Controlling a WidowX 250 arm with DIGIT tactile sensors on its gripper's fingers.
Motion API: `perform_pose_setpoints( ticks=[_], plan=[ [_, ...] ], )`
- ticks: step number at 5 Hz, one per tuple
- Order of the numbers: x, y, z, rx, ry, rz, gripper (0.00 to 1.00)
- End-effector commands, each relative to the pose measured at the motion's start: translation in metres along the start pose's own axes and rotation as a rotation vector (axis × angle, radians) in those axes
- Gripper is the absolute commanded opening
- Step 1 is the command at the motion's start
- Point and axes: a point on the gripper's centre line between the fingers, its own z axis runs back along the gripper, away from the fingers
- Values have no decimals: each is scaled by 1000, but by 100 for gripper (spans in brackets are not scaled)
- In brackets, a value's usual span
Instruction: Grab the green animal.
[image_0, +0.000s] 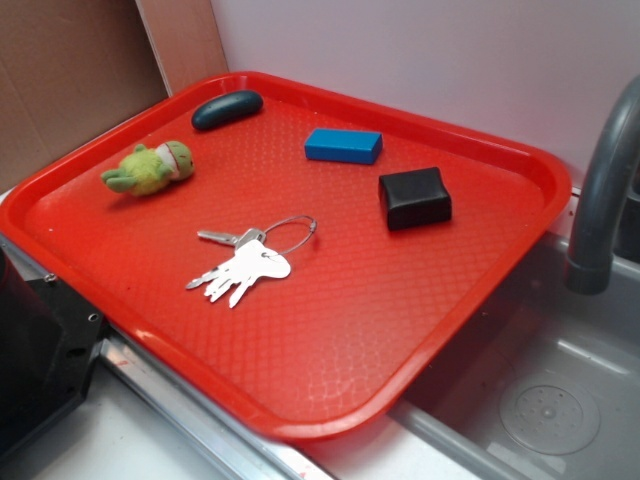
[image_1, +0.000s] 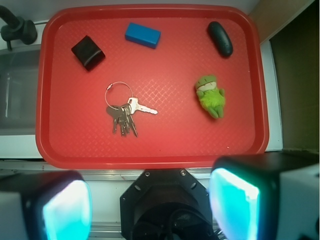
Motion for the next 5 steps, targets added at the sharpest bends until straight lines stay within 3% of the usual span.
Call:
perform_pose_setpoints(
  ticks=[1,3,5],
  plan=[
    [0,0,0,0,0,0,100],
    [68,31,-28,47,23,73,100],
    [123,82,-124,123,95,-177,100]
  ],
)
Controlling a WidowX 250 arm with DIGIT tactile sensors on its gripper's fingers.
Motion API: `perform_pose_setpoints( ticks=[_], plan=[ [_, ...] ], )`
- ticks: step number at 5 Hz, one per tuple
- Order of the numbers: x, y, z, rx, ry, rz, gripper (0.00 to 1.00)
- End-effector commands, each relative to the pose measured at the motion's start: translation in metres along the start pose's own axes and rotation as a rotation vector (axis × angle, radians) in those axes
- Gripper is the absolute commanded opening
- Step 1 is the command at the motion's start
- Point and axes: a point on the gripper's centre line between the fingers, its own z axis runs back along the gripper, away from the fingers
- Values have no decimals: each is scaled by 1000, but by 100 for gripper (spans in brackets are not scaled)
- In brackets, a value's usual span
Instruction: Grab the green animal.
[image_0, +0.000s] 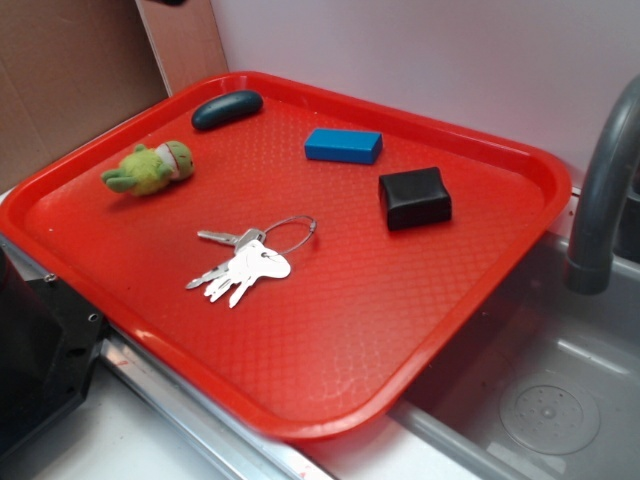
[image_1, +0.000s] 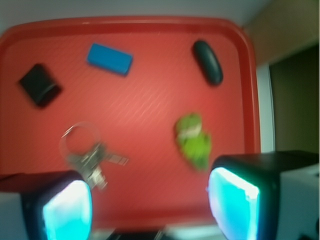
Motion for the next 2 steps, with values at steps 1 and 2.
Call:
perform_pose_setpoints(
  ticks=[1,2],
  plan=[
    [30,18,-83,93,41,-300,100],
    [18,16,-107,94,98,-311,100]
  ],
)
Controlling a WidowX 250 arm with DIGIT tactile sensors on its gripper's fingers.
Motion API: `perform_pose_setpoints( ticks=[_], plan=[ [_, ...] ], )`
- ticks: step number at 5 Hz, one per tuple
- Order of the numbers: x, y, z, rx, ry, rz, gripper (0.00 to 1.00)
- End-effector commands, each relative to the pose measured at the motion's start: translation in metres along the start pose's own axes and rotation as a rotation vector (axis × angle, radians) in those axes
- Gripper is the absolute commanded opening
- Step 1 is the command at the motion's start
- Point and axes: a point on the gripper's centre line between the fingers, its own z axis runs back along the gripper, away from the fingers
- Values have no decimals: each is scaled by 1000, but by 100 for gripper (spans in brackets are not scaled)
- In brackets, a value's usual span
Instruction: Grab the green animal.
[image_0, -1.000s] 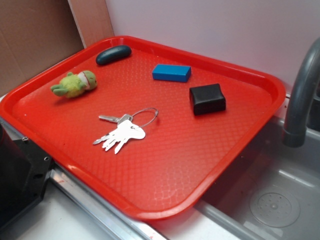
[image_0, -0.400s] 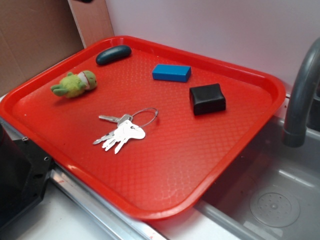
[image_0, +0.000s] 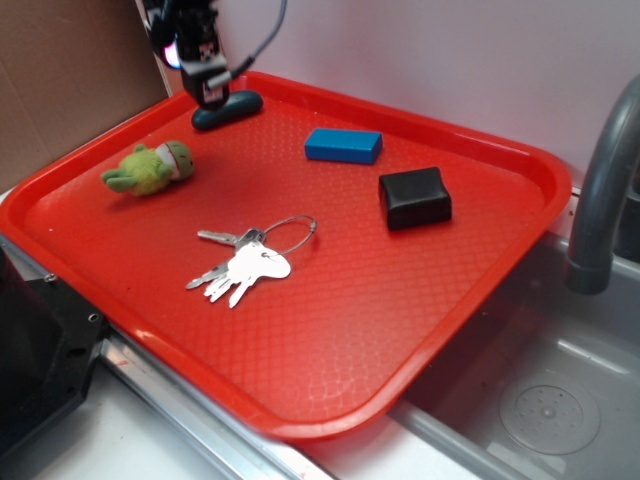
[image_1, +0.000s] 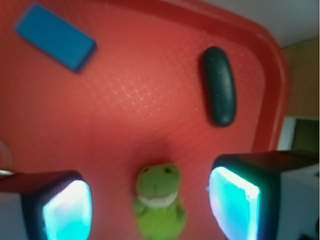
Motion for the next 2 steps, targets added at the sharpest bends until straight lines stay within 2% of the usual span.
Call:
perform_pose_setpoints(
  ticks=[1,2],
  plan=[
    [-11,-19,-29,-13,68,-26,100],
    [-24,-18,-35,-34,98,-38,100]
  ],
)
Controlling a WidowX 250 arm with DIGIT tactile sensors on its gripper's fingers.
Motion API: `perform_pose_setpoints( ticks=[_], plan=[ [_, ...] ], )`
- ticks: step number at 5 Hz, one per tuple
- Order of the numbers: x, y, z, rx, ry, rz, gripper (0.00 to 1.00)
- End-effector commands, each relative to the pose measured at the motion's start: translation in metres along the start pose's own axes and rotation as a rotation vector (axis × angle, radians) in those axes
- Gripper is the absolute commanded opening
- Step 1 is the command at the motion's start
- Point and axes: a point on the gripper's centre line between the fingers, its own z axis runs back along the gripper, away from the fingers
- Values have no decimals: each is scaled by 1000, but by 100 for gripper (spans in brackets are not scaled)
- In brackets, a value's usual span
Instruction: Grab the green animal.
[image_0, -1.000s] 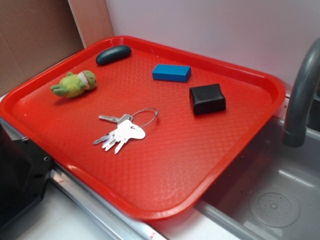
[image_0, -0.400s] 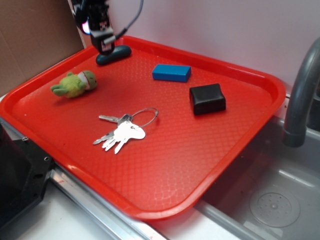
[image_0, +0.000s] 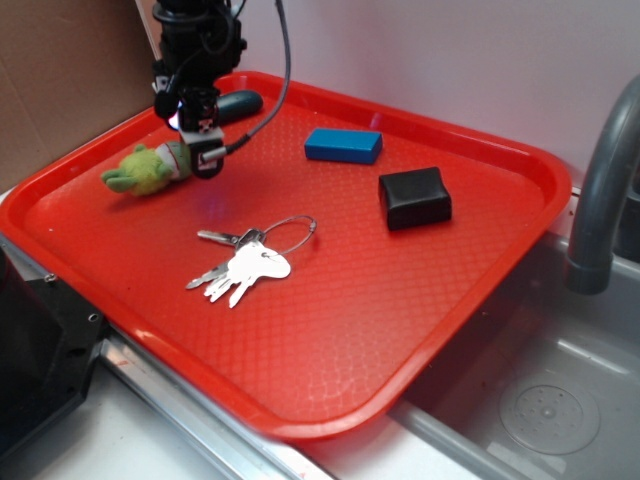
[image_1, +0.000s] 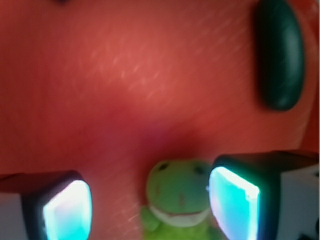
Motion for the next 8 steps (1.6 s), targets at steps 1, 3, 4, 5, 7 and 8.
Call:
perform_pose_setpoints(
  ticks=[1,3,4,5,7,8],
  plan=[
    [-26,8,4,0,20,4,100],
    [-32,14,-36,-33,123,31,0],
    [-31,13,-33,-27,122,26,0],
    [-30,11,-28,-30,109,15,0],
    [-22,-6,54,-44,-149,125,0],
    [-40,-47,107,-34,-251,229,0]
  ],
)
